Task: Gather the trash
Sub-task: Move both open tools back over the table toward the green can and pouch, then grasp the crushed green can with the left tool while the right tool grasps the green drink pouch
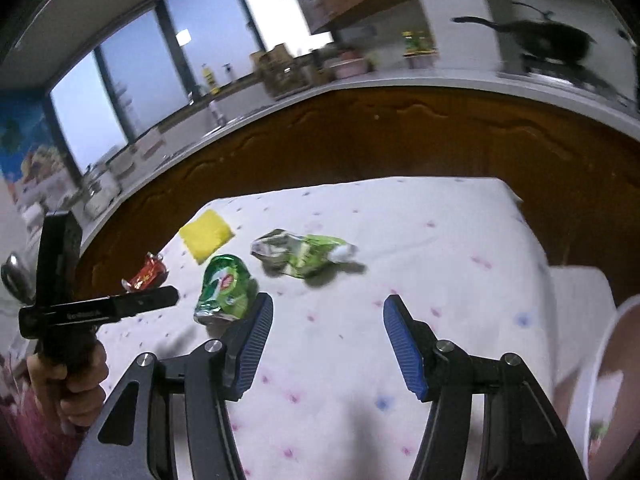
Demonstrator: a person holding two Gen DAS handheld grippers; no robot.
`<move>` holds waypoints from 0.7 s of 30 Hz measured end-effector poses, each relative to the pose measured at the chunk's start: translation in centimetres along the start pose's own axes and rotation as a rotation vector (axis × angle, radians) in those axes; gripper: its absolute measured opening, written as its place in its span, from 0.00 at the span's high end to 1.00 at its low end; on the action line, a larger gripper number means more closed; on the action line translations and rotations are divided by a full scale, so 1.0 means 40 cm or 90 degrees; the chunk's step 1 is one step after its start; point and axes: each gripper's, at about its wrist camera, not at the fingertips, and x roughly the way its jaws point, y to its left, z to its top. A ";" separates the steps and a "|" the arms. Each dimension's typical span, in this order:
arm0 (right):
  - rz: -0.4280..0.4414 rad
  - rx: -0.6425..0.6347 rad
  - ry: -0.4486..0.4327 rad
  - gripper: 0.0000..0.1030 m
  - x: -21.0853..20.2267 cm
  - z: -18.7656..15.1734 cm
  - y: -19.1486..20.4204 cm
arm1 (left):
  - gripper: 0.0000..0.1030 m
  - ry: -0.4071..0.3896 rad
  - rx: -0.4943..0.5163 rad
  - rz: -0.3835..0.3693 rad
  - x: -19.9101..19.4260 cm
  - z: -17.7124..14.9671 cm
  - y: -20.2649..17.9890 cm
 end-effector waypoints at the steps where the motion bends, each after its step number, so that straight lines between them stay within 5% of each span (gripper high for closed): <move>1: 0.008 -0.013 0.004 0.42 0.015 0.011 0.011 | 0.21 0.004 0.000 0.002 0.008 0.004 -0.001; 8: 0.055 -0.080 0.036 0.42 0.131 0.098 0.052 | 0.20 0.022 -0.014 0.010 0.052 0.025 0.015; 17: 0.072 -0.221 0.140 0.45 0.337 0.163 0.098 | 0.20 0.048 -0.020 0.031 0.109 0.045 0.024; 21: 0.047 -0.278 0.191 0.62 0.422 0.156 0.114 | 0.20 0.064 -0.020 0.038 0.138 0.043 0.022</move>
